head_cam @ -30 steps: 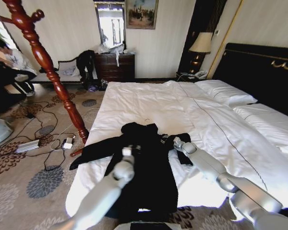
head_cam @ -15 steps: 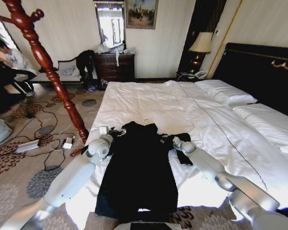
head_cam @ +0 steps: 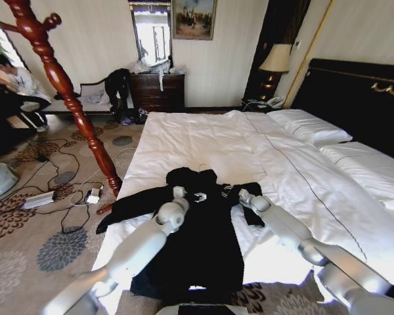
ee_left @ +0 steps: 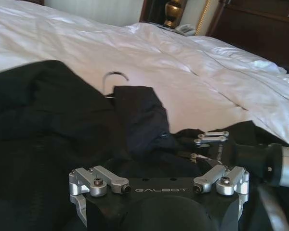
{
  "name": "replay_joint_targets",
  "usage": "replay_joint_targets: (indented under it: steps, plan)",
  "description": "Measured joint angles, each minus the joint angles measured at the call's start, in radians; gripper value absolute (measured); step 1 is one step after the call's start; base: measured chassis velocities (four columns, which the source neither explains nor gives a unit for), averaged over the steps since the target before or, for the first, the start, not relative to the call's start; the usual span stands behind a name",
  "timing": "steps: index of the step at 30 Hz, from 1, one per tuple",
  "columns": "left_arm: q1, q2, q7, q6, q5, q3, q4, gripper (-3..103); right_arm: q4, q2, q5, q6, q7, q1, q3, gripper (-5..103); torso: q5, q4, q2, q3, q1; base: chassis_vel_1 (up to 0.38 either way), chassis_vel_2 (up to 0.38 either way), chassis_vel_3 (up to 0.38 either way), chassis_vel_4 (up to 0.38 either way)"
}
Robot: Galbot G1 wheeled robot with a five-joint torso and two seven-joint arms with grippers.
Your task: Pick up the clothes from the bed and hang them on the clothes hanger.
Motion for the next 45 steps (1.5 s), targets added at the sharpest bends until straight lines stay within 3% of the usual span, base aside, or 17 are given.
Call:
replay_joint_targets:
  steps: [4, 7, 13, 18, 20, 23, 26, 32, 45]
  plan:
    - [0.031, -0.019, -0.015, -0.007, 0.019, -0.029, -0.042, 94, 0.003, -0.002, 0.000, -0.001, 0.002, -0.006, 0.008, 18, -0.0002, -0.0001, 0.000, 0.000, 0.000, 0.000, 0.000, 0.000, 0.000]
    - [0.070, 0.019, -0.059, 0.002, 0.022, -0.105, -0.124, 99, 0.005, -0.002, -0.002, -0.001, 0.002, -0.011, 0.014, 18, -0.0003, 0.0004, 0.000, 0.000, 0.000, 0.000, 0.000, 0.000, 0.000]
    - [0.084, 0.074, -0.098, 0.017, 0.045, -0.211, -0.135, 100, -0.002, 0.003, -0.006, -0.001, 0.003, -0.011, 0.016, 18, -0.0006, 0.0002, 0.000, 0.000, 0.000, 0.000, 0.000, 0.000, 0.000]
    - [0.041, 0.110, -0.113, 0.088, 0.040, -0.276, -0.054, 100, -0.005, 0.011, -0.008, 0.002, 0.002, -0.002, 0.010, 18, -0.0009, -0.0004, 0.000, 0.000, 0.000, 0.000, 0.000, 0.000, 0.000]
    - [0.003, 0.152, -0.112, 0.165, 0.010, -0.290, -0.022, 100, -0.007, 0.016, -0.013, 0.003, 0.002, 0.002, 0.008, 18, -0.0008, -0.0002, 0.000, 0.000, 0.000, 0.000, 0.000, 0.000, 0.000]
    - [-0.021, 0.185, -0.094, 0.207, -0.009, -0.292, -0.005, 100, -0.013, 0.020, -0.023, 0.008, 0.002, 0.002, 0.008, 18, -0.0005, 0.0000, 0.000, 0.000, 0.000, 0.000, 0.000, 0.000, 0.000]
    - [-0.056, 0.227, -0.018, 0.236, -0.031, -0.274, 0.031, 100, -0.017, 0.023, -0.034, 0.013, 0.001, -0.001, 0.013, 18, -0.0007, 0.0002, 0.000, 0.000, 0.000, 0.000, 0.000, 0.000, 0.000]
    - [-0.115, 0.238, 0.058, 0.259, -0.042, -0.191, 0.077, 100, -0.013, 0.026, -0.045, 0.014, 0.002, 0.000, 0.012, 18, -0.0006, 0.0001, 0.000, 0.000, 0.000, 0.000, 0.000, 0.000, 0.000]
    - [-0.239, 0.191, 0.090, 0.310, -0.014, 0.010, 0.133, 100, -0.013, 0.035, -0.065, 0.008, 0.001, 0.010, 0.026, 18, 0.0002, 0.0008, 0.000, 0.000, 0.000, 0.000, 0.000, 0.000, 0.000]
